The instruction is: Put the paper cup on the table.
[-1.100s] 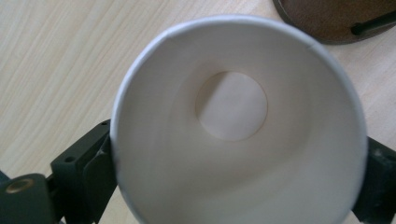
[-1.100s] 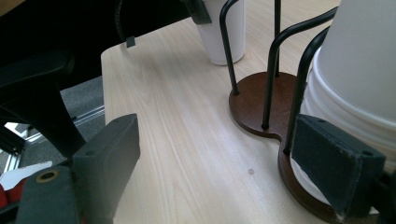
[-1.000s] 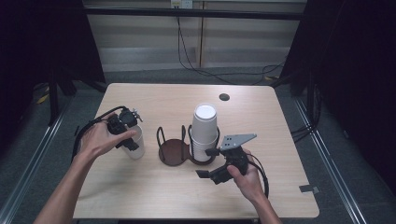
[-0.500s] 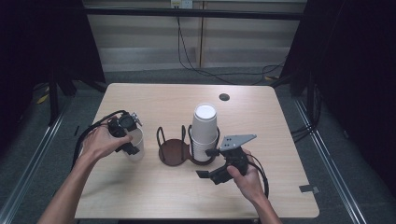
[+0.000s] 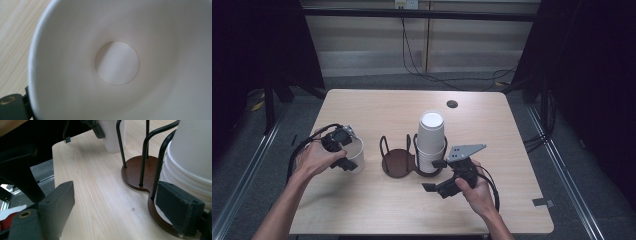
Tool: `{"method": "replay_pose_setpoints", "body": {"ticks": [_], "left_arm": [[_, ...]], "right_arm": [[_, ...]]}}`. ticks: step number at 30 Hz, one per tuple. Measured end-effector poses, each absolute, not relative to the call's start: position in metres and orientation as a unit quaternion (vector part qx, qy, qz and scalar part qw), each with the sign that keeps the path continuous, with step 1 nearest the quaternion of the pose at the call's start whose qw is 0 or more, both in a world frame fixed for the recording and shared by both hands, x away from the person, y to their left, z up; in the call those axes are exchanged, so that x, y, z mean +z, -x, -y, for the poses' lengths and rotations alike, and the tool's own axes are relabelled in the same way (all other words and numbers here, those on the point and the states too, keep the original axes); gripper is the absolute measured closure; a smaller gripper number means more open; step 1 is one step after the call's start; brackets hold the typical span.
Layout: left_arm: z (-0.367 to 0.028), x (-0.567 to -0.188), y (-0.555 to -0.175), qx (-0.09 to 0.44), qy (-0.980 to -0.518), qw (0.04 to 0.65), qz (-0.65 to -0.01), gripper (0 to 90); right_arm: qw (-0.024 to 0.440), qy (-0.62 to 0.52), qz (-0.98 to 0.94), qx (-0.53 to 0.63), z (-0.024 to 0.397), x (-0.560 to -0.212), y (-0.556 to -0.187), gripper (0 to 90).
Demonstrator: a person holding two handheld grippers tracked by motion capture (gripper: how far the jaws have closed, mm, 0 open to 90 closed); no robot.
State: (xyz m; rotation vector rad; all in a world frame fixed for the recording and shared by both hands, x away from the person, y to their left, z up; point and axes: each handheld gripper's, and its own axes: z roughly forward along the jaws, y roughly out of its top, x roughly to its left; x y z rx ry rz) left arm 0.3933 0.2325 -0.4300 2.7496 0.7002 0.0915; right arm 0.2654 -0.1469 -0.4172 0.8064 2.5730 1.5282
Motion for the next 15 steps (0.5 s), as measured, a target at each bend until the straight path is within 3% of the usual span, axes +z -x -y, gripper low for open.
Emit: {"method": "replay_pose_setpoints", "body": {"ticks": [15], "left_arm": [[-0.263, -0.433, -0.377, 0.012, -0.942, 0.219, -0.253, 5.6]], "right_arm": [[0.021, -0.272, -0.83, 0.487, 0.146, -0.421, -0.268, 15.8]]}}
